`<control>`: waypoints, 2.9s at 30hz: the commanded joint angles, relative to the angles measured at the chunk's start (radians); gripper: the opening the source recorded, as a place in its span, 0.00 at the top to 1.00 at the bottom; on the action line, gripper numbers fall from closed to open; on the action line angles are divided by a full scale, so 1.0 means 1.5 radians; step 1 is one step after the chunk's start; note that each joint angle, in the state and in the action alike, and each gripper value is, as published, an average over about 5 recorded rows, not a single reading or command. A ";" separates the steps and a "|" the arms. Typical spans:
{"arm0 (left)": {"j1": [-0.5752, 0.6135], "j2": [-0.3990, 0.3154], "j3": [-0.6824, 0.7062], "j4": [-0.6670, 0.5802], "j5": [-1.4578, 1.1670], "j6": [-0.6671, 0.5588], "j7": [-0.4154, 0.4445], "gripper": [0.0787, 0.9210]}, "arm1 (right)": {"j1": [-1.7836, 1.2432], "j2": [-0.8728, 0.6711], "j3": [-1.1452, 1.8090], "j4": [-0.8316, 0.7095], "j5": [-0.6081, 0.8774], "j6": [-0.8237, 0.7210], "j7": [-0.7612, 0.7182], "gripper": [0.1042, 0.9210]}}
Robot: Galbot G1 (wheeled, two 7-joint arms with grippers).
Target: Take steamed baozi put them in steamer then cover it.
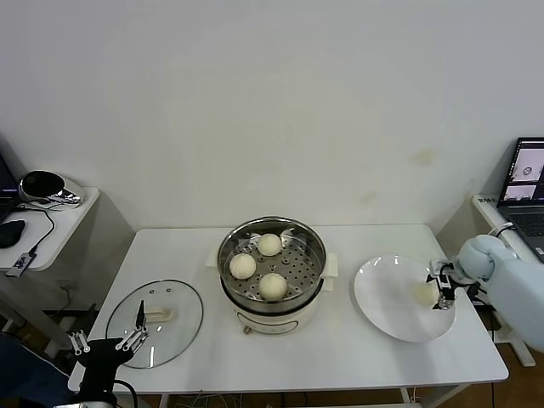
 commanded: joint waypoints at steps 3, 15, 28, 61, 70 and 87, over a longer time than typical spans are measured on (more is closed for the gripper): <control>0.002 0.000 0.000 -0.003 0.000 -0.001 -0.001 0.12 | -0.001 0.015 0.007 -0.011 -0.013 -0.001 -0.001 0.29; 0.002 0.000 0.003 -0.007 -0.001 -0.002 -0.002 0.12 | 0.093 -0.081 -0.069 0.098 0.072 -0.022 -0.017 0.42; -0.008 0.007 0.016 -0.005 0.000 0.002 0.000 0.12 | 0.522 -0.159 -0.426 0.328 0.352 -0.138 -0.010 0.45; -0.035 -0.006 0.027 0.002 -0.003 0.000 -0.001 0.12 | 0.533 0.252 -0.603 0.270 0.570 -0.397 0.164 0.42; -0.039 -0.005 0.028 0.006 -0.004 0.000 -0.001 0.12 | 0.496 0.256 -0.590 0.231 0.530 -0.393 0.159 0.42; -0.034 -0.007 0.030 0.005 -0.002 -0.002 -0.002 0.12 | 0.472 0.252 -0.568 0.232 0.522 -0.389 0.170 0.41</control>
